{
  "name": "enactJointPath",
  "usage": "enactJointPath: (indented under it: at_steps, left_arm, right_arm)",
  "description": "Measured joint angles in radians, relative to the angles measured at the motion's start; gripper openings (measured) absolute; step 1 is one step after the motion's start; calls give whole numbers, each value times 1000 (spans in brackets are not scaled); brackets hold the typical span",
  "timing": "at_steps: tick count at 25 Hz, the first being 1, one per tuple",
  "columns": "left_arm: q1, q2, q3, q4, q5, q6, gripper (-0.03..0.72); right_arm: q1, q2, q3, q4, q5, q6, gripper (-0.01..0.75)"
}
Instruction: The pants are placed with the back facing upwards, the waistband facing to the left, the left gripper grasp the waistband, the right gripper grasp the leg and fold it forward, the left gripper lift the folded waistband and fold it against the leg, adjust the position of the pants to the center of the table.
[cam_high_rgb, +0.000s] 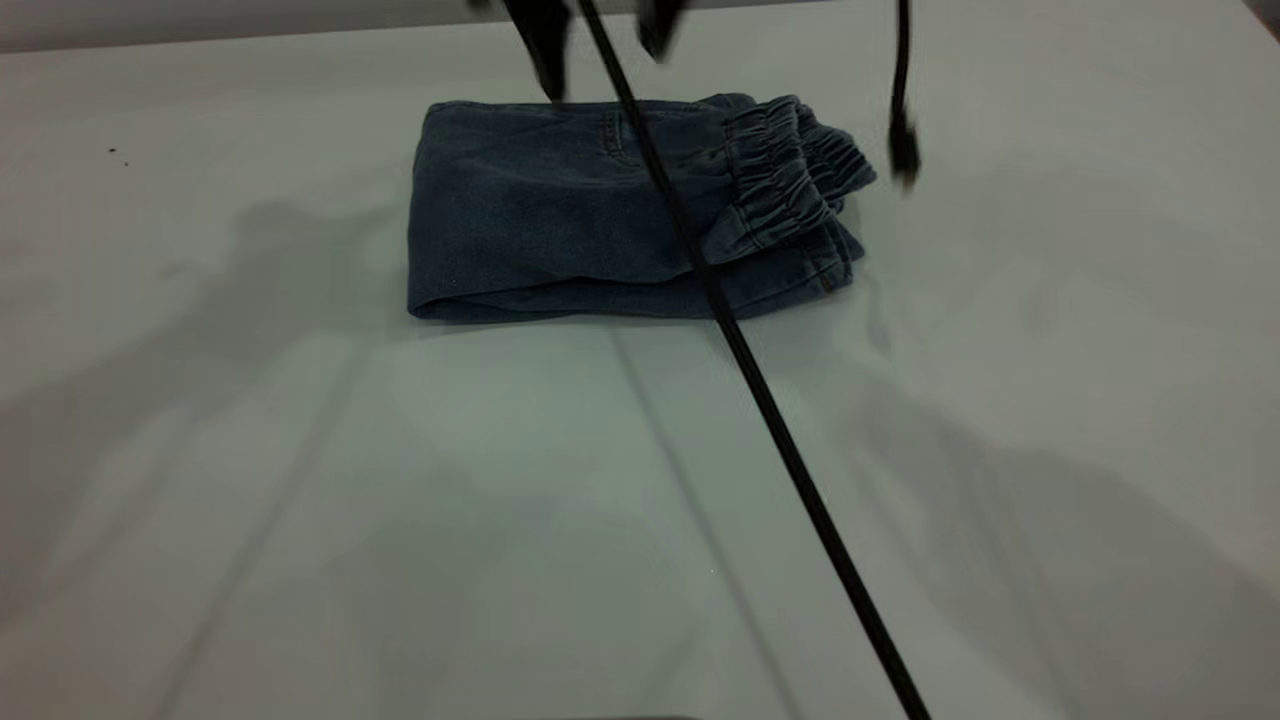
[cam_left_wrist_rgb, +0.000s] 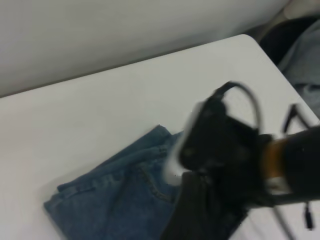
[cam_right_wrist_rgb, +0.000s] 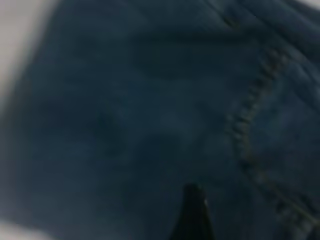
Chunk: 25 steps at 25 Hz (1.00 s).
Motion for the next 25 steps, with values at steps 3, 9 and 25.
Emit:
enactJointPath:
  at_steps: [3,9,25]
  left_arm:
    - [0,-1,0,0,22,-2,580]
    - [0,-1,0,0,33,-2,580]
    - [0,-2,0,1,30,19,580]
  right_arm:
    - [-7,49,0,-8,-2,46,489]
    - [-9,106,0,107,-12,67,489]
    - [-9,96,0,266,-12,98,475]
